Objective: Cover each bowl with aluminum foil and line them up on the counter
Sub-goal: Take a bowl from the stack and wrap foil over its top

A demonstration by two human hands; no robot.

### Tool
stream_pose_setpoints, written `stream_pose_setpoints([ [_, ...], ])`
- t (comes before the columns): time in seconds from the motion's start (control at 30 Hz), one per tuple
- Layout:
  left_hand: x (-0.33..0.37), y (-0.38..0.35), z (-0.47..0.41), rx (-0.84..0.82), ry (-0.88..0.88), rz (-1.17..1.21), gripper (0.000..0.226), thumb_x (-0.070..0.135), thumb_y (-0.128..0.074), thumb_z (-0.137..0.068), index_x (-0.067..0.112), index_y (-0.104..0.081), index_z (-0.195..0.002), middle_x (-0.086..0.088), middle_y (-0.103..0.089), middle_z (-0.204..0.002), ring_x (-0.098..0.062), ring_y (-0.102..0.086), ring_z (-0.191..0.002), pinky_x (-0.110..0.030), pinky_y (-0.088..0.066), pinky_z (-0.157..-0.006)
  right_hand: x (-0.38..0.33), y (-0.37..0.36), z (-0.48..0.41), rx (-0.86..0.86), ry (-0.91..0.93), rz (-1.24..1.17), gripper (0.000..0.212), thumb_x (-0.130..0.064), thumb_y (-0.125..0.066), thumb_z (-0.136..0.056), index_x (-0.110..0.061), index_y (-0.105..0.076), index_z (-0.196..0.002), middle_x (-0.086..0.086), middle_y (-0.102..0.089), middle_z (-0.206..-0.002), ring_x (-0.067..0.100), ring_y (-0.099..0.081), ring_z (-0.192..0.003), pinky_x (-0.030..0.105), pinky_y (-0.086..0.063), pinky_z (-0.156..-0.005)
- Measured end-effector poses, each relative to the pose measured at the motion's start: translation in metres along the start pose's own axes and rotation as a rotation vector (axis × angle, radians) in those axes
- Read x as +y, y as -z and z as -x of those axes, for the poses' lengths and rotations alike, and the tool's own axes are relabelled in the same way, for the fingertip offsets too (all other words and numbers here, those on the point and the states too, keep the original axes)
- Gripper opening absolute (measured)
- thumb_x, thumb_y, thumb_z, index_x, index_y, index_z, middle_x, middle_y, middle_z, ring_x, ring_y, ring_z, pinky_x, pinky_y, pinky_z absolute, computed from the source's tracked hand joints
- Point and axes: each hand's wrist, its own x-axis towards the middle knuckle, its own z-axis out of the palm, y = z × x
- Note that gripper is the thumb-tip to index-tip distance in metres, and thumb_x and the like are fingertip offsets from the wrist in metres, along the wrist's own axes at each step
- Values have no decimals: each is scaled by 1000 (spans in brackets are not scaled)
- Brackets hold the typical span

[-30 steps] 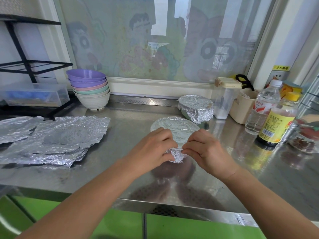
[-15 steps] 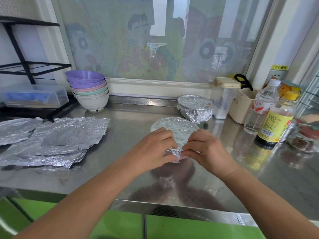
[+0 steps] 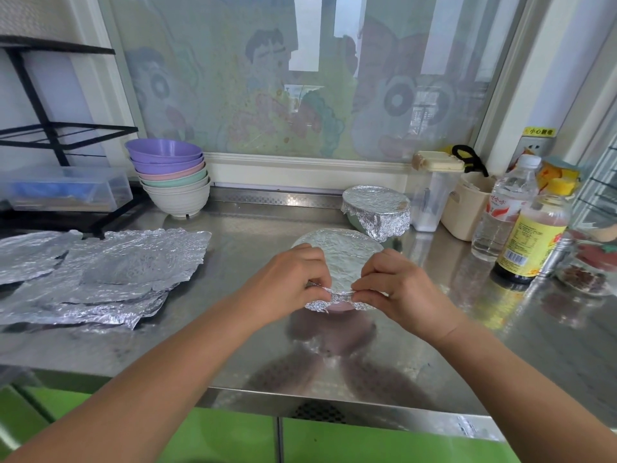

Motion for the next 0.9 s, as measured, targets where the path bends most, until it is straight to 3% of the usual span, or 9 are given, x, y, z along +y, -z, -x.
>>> stream_pose_setpoints([
  [0.2,2,0,0,-6,11,13,17,26,-80,-73,13,-70,-74,5,-58,-75,-5,-48,-75,-29,-44,-67,-4,-2,-3,-11,6,52,26,-31,-62,-89,-12,-74,-76,1,-60,-77,23,-54,-71,29,-44,-69],
  [0.33,8,-2,0,3,-15,-12,30,45,-75,-74,15,-71,-80,6,-58,-79,-8,-48,-77,-26,-42,-68,-7,-4,-6,0,11,58,26,-31,-62,-89,-12,-74,-76,1,-59,-76,23,-53,-69,28,-42,-67],
  [0.47,11,-2,0,-17,-64,-47,19,30,-75,-79,15,-66,-74,8,-54,-77,-8,-45,-76,-27,-41,-66,-12,-9,-4,-6,6,14,28,-35,-61,-91,-13,-76,-83,2,-59,-79,21,-53,-73,26,-43,-70],
  [0.57,4,6,4,-46,-54,-54,20,32,-71,-82,15,-64,-73,7,-55,-77,-9,-46,-77,-26,-42,-67,-5,0,2,-23,-12,11,29,-37,-61,-90,-14,-77,-92,1,-62,-86,20,-55,-77,25,-43,-74],
  [0.77,6,4,8,-46,3,-55,16,29,-72,-79,15,-68,-84,4,-57,-86,-11,-49,-85,-26,-42,-74,-4,-1,0,-39,-6,54,24,-33,-62,-90,-15,-76,-84,-1,-60,-81,19,-54,-73,23,-42,-71],
  [0.9,13,-5,7,-8,-25,-102,12,23,-75,-80,13,-68,-82,4,-56,-82,-14,-49,-81,-31,-45,-68,-7,-3,0,-18,-13,37,24,-33,-62,-89,-16,-77,-82,-1,-59,-77,18,-51,-73,21,-40,-72],
])
